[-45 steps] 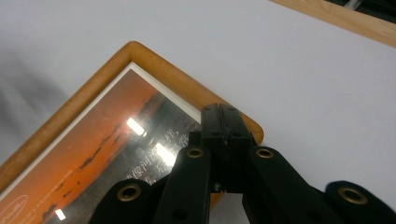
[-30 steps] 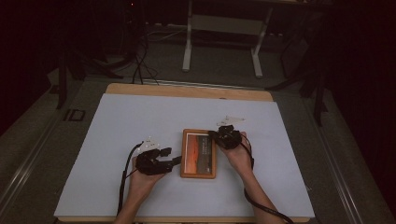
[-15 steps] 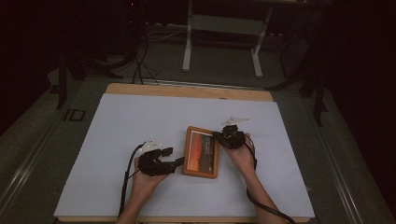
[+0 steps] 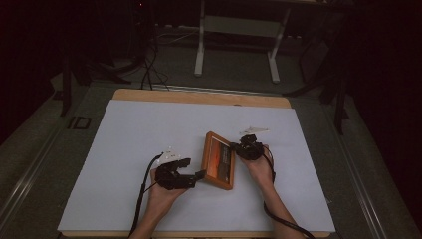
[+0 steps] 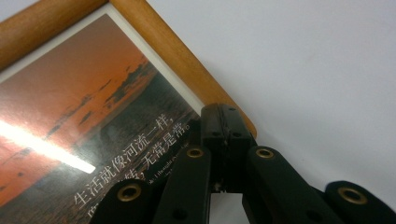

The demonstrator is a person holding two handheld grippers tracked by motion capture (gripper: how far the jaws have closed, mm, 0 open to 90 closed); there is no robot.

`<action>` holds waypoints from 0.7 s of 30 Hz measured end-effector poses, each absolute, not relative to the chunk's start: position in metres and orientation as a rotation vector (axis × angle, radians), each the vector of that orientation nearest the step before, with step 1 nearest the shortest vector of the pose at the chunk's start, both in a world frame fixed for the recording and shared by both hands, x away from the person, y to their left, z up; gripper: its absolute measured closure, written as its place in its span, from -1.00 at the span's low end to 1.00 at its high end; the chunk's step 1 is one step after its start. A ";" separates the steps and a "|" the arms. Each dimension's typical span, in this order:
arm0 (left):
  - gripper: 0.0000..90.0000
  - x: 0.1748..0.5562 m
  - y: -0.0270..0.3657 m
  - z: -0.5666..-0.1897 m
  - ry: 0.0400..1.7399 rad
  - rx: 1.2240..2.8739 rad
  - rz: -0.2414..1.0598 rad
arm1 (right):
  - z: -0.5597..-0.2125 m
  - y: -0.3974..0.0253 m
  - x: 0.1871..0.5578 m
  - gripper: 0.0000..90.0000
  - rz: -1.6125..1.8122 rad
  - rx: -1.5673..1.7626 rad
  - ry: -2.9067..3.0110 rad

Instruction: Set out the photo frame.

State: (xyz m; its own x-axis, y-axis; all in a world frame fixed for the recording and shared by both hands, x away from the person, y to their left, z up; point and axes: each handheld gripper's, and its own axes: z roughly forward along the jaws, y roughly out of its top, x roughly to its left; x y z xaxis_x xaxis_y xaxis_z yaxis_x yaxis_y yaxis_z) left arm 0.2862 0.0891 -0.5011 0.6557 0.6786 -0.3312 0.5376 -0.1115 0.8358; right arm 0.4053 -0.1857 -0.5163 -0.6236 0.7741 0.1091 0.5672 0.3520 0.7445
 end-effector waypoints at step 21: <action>-0.13 0.295 0.046 -0.512 1.049 1.857 0.119 | -0.518 -0.188 0.406 1.00 1.150 1.203 2.359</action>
